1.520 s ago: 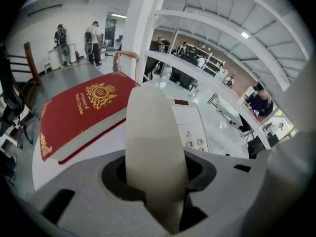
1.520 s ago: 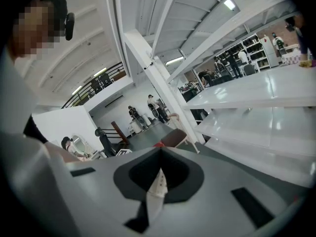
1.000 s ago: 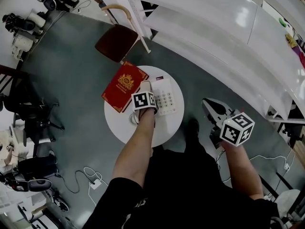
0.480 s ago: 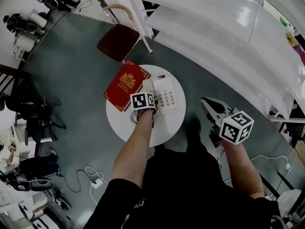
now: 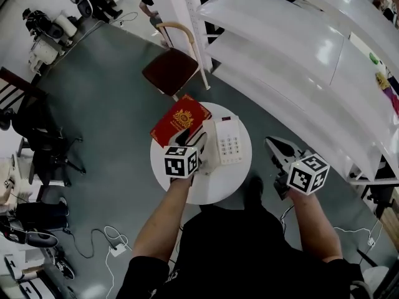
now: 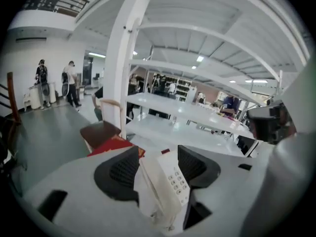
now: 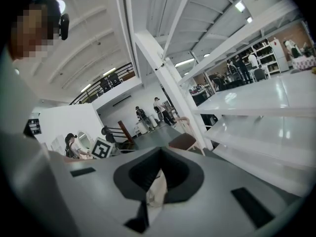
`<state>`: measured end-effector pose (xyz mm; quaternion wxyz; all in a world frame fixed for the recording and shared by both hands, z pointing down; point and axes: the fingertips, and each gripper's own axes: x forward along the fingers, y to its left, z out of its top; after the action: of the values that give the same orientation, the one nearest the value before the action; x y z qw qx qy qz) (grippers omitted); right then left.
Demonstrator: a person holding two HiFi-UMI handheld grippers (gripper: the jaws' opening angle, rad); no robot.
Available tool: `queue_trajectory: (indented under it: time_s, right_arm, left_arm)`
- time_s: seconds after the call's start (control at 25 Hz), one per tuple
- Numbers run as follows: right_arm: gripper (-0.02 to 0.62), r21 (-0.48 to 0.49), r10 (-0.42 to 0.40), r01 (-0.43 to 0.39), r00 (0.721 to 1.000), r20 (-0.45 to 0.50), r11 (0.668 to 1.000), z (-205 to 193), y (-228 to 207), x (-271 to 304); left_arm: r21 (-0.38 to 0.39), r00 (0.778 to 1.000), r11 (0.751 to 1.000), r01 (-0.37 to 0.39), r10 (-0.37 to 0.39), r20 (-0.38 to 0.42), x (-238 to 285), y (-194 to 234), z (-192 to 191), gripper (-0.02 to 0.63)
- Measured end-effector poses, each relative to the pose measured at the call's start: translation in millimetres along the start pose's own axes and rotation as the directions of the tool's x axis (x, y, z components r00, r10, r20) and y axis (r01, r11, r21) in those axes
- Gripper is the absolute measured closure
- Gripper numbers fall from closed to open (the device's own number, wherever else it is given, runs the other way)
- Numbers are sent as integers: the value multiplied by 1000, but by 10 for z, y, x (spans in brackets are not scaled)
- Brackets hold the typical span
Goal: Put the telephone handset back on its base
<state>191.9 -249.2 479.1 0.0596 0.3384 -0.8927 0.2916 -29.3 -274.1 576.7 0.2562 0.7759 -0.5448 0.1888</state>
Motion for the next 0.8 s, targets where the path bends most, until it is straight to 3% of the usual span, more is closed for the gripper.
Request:
queue_trajectory:
  time_s: [0.12,0.24,0.56,0.8]
  right_arm:
    - [589,-46,-4,6,999,39,999,157,269,137]
    - [589,-88,-7,14,997,78,996,263,610,302]
    - [589,-161,-6,29,990,144,987,377,1431,459]
    - [589,-208,2,28,990,143,978,530,1632,410]
  left_arm:
    - [99,993,995,26,-37,111,-426,100,335,390]
    - [150,976,987,56,-86,198,-818,235,616,400]
    - [263,892,956,128,-227,392,-1716,342,1205,433]
    - [323,847,934,150,-290,446,-2016,186,1440,421]
